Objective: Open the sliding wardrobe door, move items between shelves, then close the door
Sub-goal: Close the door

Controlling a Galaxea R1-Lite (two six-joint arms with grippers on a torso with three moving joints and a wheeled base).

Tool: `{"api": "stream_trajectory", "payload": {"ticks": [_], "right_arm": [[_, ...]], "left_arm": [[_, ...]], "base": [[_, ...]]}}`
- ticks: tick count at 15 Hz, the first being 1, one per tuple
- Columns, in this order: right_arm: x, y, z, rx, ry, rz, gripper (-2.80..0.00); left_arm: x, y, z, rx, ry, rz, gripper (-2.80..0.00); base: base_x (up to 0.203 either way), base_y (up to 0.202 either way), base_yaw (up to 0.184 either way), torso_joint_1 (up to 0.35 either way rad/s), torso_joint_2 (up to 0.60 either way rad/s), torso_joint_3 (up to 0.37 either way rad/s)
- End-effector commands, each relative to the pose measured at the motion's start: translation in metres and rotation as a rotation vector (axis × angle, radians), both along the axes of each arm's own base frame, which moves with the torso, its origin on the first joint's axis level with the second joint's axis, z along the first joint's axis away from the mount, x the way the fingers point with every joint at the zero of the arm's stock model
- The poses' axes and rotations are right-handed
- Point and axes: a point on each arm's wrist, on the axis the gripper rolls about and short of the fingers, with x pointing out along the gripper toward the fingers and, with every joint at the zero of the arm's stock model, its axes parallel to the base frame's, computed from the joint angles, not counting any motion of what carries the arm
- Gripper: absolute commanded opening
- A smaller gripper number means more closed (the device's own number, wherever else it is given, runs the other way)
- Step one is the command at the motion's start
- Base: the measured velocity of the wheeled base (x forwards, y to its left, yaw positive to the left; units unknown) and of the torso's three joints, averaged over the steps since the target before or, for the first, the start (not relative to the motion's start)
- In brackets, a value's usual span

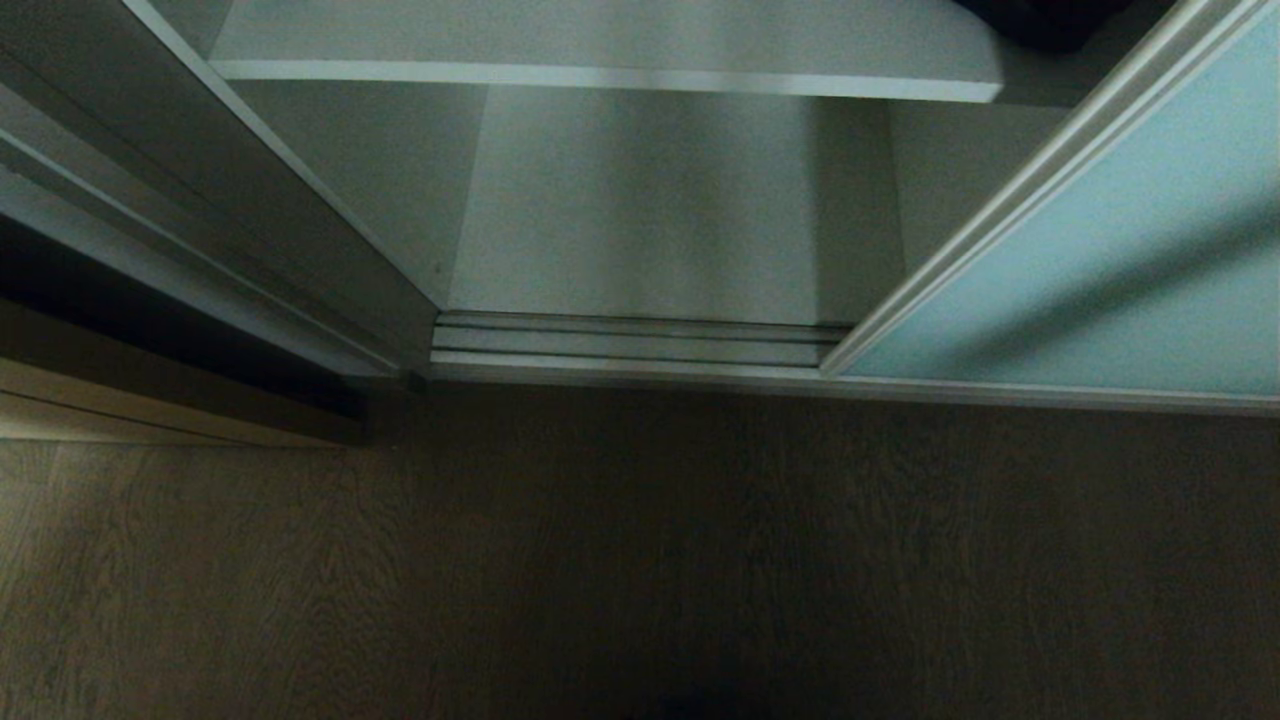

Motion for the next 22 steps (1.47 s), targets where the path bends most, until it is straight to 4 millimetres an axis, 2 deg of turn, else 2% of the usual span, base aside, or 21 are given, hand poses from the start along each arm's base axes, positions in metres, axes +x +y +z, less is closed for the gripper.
{"api": "stream_trajectory", "payload": {"ticks": [1,5,11,14,17,20,21,22], "right_arm": [[0.008,0.002,-0.002,-0.007,0.015,-0.020,-2.80],[0.018,0.009,-0.004,-0.025,0.034,-0.006,-2.80],[0.047,0.035,0.007,-0.041,0.049,0.072,-2.80],[0.045,0.052,0.009,-0.059,0.040,0.187,-2.80],[0.050,0.080,0.003,-0.113,0.060,0.296,-2.80],[0.050,0.118,-0.004,-0.221,0.085,0.427,-2.80],[0.044,0.120,-0.005,-0.247,0.089,0.453,-2.80],[0.034,0.112,-0.001,-0.241,0.079,0.470,-2.80]], "left_arm": [[0.000,0.000,0.000,0.000,0.001,0.000,-2.80],[0.000,0.000,0.000,0.000,0.003,0.000,-2.80],[0.000,0.000,0.000,0.000,0.001,0.000,-2.80],[0.000,0.000,0.000,0.000,0.003,0.000,-2.80],[0.000,0.000,0.000,0.000,0.002,0.000,-2.80],[0.000,0.000,0.000,0.000,0.002,0.000,-2.80],[0.000,0.000,0.000,0.000,0.001,0.000,-2.80],[0.000,0.000,0.000,0.000,0.003,0.000,-2.80]], "base": [[0.000,0.000,0.000,0.000,0.00,0.000],[0.000,0.000,0.000,0.000,0.00,0.000],[0.000,0.000,0.000,0.000,0.00,0.000],[0.000,0.000,0.000,0.000,0.00,0.000],[0.000,0.000,0.000,0.000,0.00,0.000],[0.000,0.000,0.000,0.000,0.00,0.000],[0.000,0.000,0.000,0.000,0.00,0.000],[0.000,0.000,0.000,0.000,0.00,0.000]]}}
